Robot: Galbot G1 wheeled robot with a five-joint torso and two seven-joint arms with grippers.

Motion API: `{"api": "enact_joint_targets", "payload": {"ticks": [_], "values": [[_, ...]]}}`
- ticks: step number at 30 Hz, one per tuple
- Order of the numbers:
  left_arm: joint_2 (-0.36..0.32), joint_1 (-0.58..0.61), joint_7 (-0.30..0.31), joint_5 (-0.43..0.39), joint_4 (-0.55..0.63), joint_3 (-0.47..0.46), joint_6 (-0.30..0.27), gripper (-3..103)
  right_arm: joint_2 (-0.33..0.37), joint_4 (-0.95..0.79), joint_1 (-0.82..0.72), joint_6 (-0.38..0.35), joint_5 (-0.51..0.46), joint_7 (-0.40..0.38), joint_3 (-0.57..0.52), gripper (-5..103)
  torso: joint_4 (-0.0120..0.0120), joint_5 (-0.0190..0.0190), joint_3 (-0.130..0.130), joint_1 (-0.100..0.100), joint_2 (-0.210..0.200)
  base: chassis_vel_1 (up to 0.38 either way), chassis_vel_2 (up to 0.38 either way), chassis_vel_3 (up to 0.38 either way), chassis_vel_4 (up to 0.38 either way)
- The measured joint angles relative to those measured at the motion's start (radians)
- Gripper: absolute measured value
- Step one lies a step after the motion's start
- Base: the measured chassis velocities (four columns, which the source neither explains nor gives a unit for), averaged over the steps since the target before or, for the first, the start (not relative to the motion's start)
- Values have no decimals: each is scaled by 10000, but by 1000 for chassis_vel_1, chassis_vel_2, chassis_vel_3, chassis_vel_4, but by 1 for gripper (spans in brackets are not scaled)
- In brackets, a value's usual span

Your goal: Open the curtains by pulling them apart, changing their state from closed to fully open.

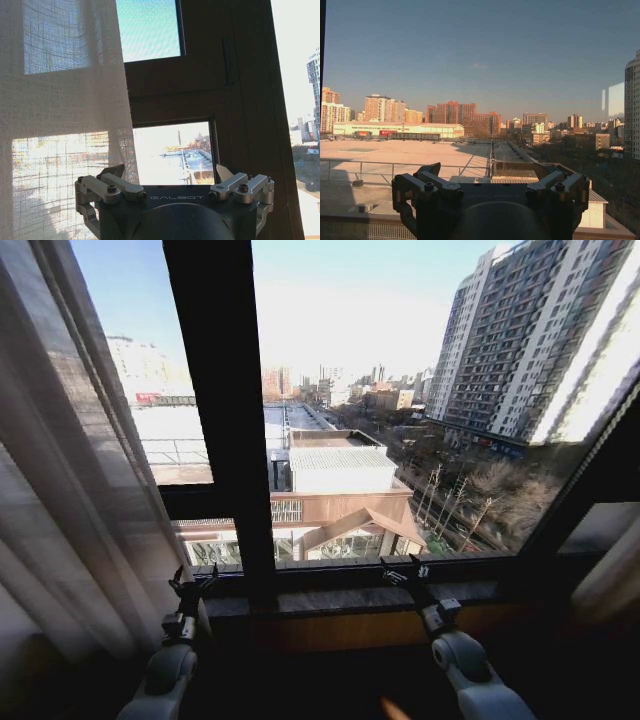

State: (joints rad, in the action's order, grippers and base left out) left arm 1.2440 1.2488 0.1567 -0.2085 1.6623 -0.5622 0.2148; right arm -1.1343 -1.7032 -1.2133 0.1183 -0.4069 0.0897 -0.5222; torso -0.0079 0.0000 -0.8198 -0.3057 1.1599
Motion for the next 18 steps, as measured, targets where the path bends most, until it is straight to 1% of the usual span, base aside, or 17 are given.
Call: {"api": "enact_joint_targets", "payload": {"ticks": [4, 8, 11, 15, 16, 18], "values": [[38, 225, 204, 18, 305, -115, -125, 100, 0, 0, 0, 0, 0, 0, 0, 100, 1, 0, 0, 0, 0, 0, 0, 0, 0], [-23, 501, 393, -72, 579, -505, -308, 100, 0, 0, 0, 0, 0, 0, 0, 100, 2, 0, 0, 0, 0, 0, 0, 0, 0], [-162, 605, 408, -142, 582, -733, -309, 100, 0, 0, 0, 0, 0, 1, 0, 100, 1, 0, 0, 0, 0, 0, 0, 0, 0], [-615, 834, 413, -433, 695, -1152, -284, 100, 0, 0, 0, 0, 0, 0, 0, 100, 2, -2, 0, 0, 0, 0, 0, 0, 0], [-615, 834, 413, -433, 695, -1152, -284, 100, 0, 0, 0, 0, 0, 0, 0, 100, 2, -2, 0, 0, 0, 0, 0, 0, 0], [-820, 1056, 474, -613, 1017, -1274, -342, 100, 0, 0, 0, 0, 0, 1, 1, 100, 3, -1, -1, -1, 0, 0, 0, 0, 0]]}}
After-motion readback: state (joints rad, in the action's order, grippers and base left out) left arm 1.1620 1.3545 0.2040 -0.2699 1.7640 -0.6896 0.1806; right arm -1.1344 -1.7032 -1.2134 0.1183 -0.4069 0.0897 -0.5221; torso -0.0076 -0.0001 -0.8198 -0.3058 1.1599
